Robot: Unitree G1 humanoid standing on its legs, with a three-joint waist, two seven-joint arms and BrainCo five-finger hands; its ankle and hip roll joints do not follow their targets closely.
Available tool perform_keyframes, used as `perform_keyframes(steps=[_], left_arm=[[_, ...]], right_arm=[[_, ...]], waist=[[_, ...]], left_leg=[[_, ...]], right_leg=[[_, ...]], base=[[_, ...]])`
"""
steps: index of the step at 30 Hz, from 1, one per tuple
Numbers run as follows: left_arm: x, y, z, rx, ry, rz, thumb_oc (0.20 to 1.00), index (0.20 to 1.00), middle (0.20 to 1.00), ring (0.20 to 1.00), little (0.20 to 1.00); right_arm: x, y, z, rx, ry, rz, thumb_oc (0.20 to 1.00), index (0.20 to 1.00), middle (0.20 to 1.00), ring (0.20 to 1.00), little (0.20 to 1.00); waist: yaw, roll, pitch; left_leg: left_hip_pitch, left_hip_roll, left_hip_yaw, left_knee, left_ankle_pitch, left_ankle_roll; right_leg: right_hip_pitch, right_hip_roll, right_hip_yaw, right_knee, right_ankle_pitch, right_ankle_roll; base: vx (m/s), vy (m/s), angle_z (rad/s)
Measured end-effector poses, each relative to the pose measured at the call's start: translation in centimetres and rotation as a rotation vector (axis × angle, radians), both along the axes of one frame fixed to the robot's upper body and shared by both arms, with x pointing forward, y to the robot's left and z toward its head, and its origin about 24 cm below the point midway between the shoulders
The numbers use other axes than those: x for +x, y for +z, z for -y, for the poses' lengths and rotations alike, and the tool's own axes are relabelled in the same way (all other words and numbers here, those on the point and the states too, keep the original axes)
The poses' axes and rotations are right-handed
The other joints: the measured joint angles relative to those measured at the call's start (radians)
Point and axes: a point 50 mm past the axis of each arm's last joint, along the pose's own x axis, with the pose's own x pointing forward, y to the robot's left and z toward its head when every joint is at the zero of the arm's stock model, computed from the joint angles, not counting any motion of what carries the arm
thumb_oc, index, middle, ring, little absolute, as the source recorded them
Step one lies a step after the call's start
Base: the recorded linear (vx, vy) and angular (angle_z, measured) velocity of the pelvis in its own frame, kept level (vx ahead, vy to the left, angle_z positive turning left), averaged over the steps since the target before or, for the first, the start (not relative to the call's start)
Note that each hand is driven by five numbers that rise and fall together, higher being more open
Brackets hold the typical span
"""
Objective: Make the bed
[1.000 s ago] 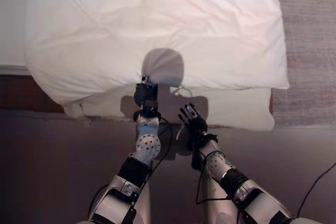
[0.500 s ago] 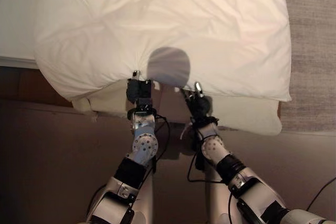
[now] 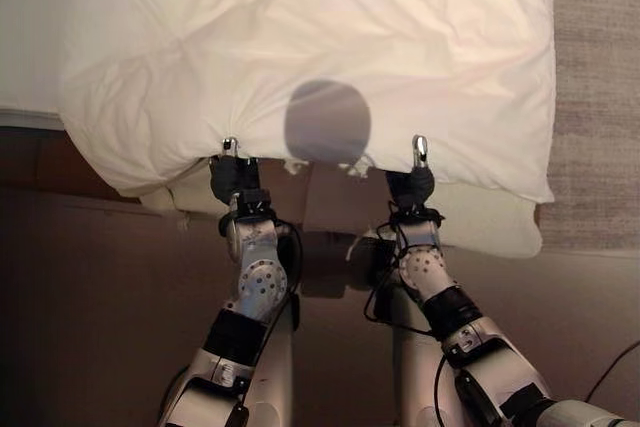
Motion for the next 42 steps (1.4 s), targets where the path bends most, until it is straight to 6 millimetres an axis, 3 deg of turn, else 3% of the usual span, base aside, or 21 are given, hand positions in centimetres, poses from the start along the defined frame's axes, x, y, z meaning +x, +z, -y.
perform_keyframes(steps=[5, 10, 23, 24, 25, 34, 35, 36, 37, 42], left_arm=[[-0.1, 0.2, -0.5, 0.011, 0.041, -0.018, 0.200, 0.200, 0.200, 0.200, 0.200], [-0.1, 0.6, -2.0, 0.006, 0.123, -0.025, 0.200, 0.200, 0.200, 0.200, 0.200], [-0.1, 1.3, -3.9, 0.026, 0.212, -0.032, 0.200, 0.200, 0.200, 0.200, 0.200], [-0.1, 1.4, -4.1, 0.024, 0.220, -0.032, 0.200, 0.200, 0.200, 0.200, 0.200], [-0.1, 1.5, -4.3, 0.024, 0.225, -0.030, 0.200, 0.200, 0.200, 0.200, 0.200], [-0.2, 1.2, -4.4, 0.024, 0.227, -0.031, 0.200, 0.200, 0.200, 0.200, 0.200], [-0.2, 1.2, -4.5, 0.024, 0.229, -0.028, 0.253, 0.253, 0.253, 0.253, 0.253], [-0.3, 1.3, -4.6, 0.023, 0.235, -0.025, 0.922, 0.922, 0.922, 0.922, 0.922], [-0.4, 1.1, -4.7, 0.025, 0.236, -0.028, 1.000, 1.000, 1.000, 1.000, 1.000], [-0.9, 0.1, -5.9, 0.013, 0.264, -0.037, 1.000, 1.000, 1.000, 1.000, 1.000]], right_arm=[[0.4, -0.2, 2.2, 0.022, -0.106, -0.078, 1.000, 1.000, 1.000, 1.000, 1.000], [0.8, -0.6, 6.4, -0.020, -0.247, -0.156, 1.000, 1.000, 1.000, 1.000, 1.000], [0.9, 0.3, 9.1, 0.037, -0.354, -0.187, 1.000, 1.000, 1.000, 1.000, 1.000], [0.9, 0.3, 9.2, 0.027, -0.359, -0.186, 0.454, 0.454, 0.454, 0.454, 0.454], [0.9, 0.4, 9.4, 0.015, -0.364, -0.182, 0.200, 0.200, 0.200, 0.200, 0.200], [0.8, 1.5, 9.2, 0.007, -0.346, -0.116, 0.200, 0.200, 0.200, 0.200, 0.200], [0.7, 1.8, 9.1, 0.009, -0.343, -0.100, 0.200, 0.200, 0.200, 0.200, 0.200], [0.6, 2.2, 9.0, 0.011, -0.338, -0.077, 0.200, 0.200, 0.200, 0.200, 0.200], [0.5, 2.5, 9.0, 0.016, -0.337, -0.061, 0.200, 0.200, 0.200, 0.200, 0.200], [-0.5, 4.3, 8.7, 0.032, -0.348, 0.051, 0.200, 0.200, 0.200, 0.200, 0.200]], waist=[[-0.001, 0.005, -0.001], [-0.002, 0.006, -0.001], [-0.003, 0.009, -0.003], [-0.003, 0.009, -0.003], [-0.002, 0.009, -0.003], [-0.003, 0.009, -0.003], [-0.002, 0.010, -0.004], [-0.002, 0.011, -0.004], [-0.001, 0.011, -0.004], [-0.001, 0.013, -0.005]], left_leg=[[0.000, 0.004, 0.004, -0.003, 0.000, 0.000], [0.000, 0.005, 0.005, -0.006, 0.000, -0.001], [-0.026, 0.007, 0.021, 0.002, 0.000, -0.001], [-0.026, 0.008, 0.025, 0.003, 0.000, -0.001], [-0.025, 0.008, 0.028, 0.004, 0.000, 0.000], [-0.028, 0.008, 0.033, 0.012, 0.000, 0.000], [-0.033, 0.008, 0.033, 0.013, 0.000, 0.000], [-0.039, 0.008, 0.034, 0.014, 0.000, 0.000], [-0.040, 0.008, 0.034, 0.013, 0.000, 0.000], [-0.038, 0.007, 0.034, 0.011, 0.000, 0.000]], right_leg=[[-0.004, 0.002, 0.002, 0.001, 0.000, -0.001], [-0.004, 0.003, 0.002, -0.001, -0.001, -0.001], [-0.035, 0.004, 0.011, 0.005, 0.002, -0.003], [-0.035, 0.005, 0.013, 0.005, 0.002, -0.003], [-0.035, 0.005, 0.015, 0.006, 0.002, -0.003], [-0.043, 0.005, 0.023, 0.015, 0.003, -0.004], [-0.047, 0.005, 0.023, 0.015, 0.003, -0.004], [-0.053, 0.005, 0.024, 0.016, 0.003, -0.004], [-0.054, 0.006, 0.024, 0.016, 0.005, -0.005], [-0.054, 0.005, 0.025, 0.015, 0.005, -0.005]], base=[[0.01, 0.001, -0.02], [0.00, 0.000, 0.00], [0.00, 0.000, -0.01], [0.00, 0.000, 0.00], [0.00, 0.000, 0.00], [0.00, 0.000, 0.00], [0.00, 0.000, 0.00], [0.00, 0.000, 0.00], [0.00, 0.000, 0.00], [0.00, 0.000, 0.00]])
